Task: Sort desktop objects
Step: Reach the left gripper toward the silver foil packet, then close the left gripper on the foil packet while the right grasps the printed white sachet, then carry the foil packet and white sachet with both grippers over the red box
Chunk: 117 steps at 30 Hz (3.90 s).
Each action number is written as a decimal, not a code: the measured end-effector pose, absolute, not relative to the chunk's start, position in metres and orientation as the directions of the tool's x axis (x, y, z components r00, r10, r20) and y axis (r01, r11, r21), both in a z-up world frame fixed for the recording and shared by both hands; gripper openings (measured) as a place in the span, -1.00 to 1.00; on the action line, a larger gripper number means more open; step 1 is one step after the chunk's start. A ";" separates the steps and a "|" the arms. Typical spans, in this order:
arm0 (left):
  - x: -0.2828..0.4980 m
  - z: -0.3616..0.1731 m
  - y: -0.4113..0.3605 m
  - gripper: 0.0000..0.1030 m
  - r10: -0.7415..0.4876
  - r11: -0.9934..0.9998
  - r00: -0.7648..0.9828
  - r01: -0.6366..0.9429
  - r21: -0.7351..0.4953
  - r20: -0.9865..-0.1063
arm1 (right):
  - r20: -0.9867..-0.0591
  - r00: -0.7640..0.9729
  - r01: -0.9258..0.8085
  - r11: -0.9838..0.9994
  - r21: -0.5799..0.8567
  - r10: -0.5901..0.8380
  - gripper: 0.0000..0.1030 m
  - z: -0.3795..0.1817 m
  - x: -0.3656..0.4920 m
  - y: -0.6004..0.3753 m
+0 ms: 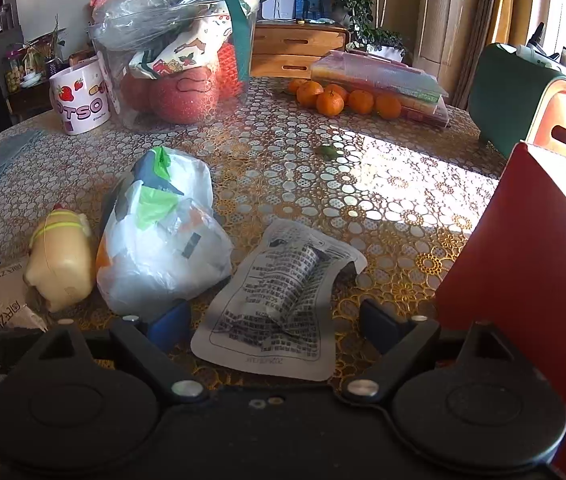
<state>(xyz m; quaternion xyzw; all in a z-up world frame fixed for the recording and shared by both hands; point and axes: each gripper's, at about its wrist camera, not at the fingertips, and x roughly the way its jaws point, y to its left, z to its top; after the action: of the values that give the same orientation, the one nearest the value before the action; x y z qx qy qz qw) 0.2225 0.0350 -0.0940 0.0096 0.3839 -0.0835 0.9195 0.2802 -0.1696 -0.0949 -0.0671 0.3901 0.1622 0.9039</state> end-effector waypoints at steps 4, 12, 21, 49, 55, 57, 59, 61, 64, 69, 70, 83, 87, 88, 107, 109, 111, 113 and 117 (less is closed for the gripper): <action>0.222 -0.098 0.033 0.96 -0.147 0.985 0.687 0.171 -0.038 -0.711 | -0.719 0.650 -0.346 0.938 0.011 0.248 0.66 -0.095 0.281 -0.171; 0.217 -0.096 0.036 0.70 -0.141 0.986 0.700 0.161 -0.038 -0.700 | -0.706 0.667 -0.331 0.944 0.007 0.239 0.41 -0.094 0.281 -0.172; 0.208 -0.093 0.042 0.24 -0.137 0.989 0.722 0.136 -0.055 -0.679 | -0.709 0.669 -0.307 0.952 0.008 0.222 0.24 -0.091 0.278 -0.172; 0.164 -0.060 0.064 0.12 -0.162 0.983 0.766 0.069 -0.171 -0.623 | -0.679 0.672 -0.315 0.944 0.098 0.295 0.22 -0.049 0.202 -0.186; 0.153 -0.050 0.062 0.12 -0.169 0.981 0.772 0.073 -0.178 -0.613 | -0.665 0.674 -0.305 0.941 0.145 0.321 0.22 -0.039 0.187 -0.194; 0.149 -0.047 0.061 0.12 -0.165 0.982 0.776 0.069 -0.177 -0.609 | -0.660 0.676 -0.304 0.940 0.154 0.327 0.19 -0.035 0.183 -0.198; 0.146 -0.044 0.060 0.12 -0.159 0.982 0.781 0.064 -0.176 -0.604 | -0.654 0.681 -0.303 0.940 0.157 0.329 0.19 -0.032 0.178 -0.201; 0.144 -0.040 0.059 0.12 -0.159 0.982 0.783 0.063 -0.177 -0.602 | -0.650 0.683 -0.302 0.940 0.162 0.331 -0.66 -0.028 0.176 -0.204; 0.143 -0.037 0.057 0.12 -0.154 0.983 0.784 0.061 -0.173 -0.602 | -0.650 0.676 -0.292 0.936 0.196 0.347 -0.56 -0.025 0.176 -0.212; 0.136 -0.033 0.054 0.12 -0.153 0.984 0.786 0.065 -0.167 -0.599 | -0.671 0.666 -0.278 0.944 0.180 0.324 -0.43 -0.028 0.185 -0.216; 0.135 -0.033 0.054 0.12 -0.154 0.984 0.785 0.065 -0.167 -0.600 | -0.675 0.658 -0.288 0.940 0.186 0.335 -0.36 -0.028 0.185 -0.216; 0.130 -0.039 0.052 0.12 -0.159 0.984 0.774 0.074 -0.162 -0.612 | -0.754 0.535 -0.442 0.887 0.135 0.381 0.36 -0.057 0.164 -0.176; 0.131 -0.042 0.052 0.12 -0.165 0.983 0.769 0.074 -0.170 -0.617 | -0.772 0.517 -0.456 0.882 0.118 0.370 0.36 -0.066 0.163 -0.167; 0.132 -0.042 0.052 0.12 -0.166 0.982 0.768 0.074 -0.172 -0.618 | -0.776 0.515 -0.457 0.883 0.111 0.364 0.36 -0.068 0.163 -0.165; 0.127 -0.037 0.040 0.12 -0.178 0.982 0.766 0.097 -0.163 -0.618 | -0.742 0.587 -0.457 0.889 0.028 0.325 0.05 -0.066 0.152 -0.164; 0.125 -0.033 0.037 0.12 -0.184 0.981 0.768 0.102 -0.166 -0.614 | -0.729 0.598 -0.452 0.891 0.036 0.332 0.04 -0.061 0.150 -0.169; 0.124 -0.029 0.034 0.12 -0.193 0.979 0.768 0.109 -0.172 -0.610 | -0.714 0.610 -0.445 0.894 0.051 0.344 0.04 -0.054 0.148 -0.175; 0.122 -0.024 0.030 0.12 -0.203 0.977 0.769 0.119 -0.176 -0.606 | -0.701 0.615 -0.441 0.894 0.074 0.362 0.04 -0.045 0.146 -0.181; 0.119 -0.013 0.020 0.12 -0.218 0.975 0.775 0.143 -0.171 -0.593 | -0.665 0.635 -0.446 0.889 0.100 0.393 0.04 -0.023 0.139 -0.193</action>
<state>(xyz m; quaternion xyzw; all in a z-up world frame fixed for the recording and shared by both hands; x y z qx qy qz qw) 0.1187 0.0197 -0.0128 -0.0579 0.3212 -0.0959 0.9404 0.1392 -0.1934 -0.0229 -0.0367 0.3584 0.2322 0.9035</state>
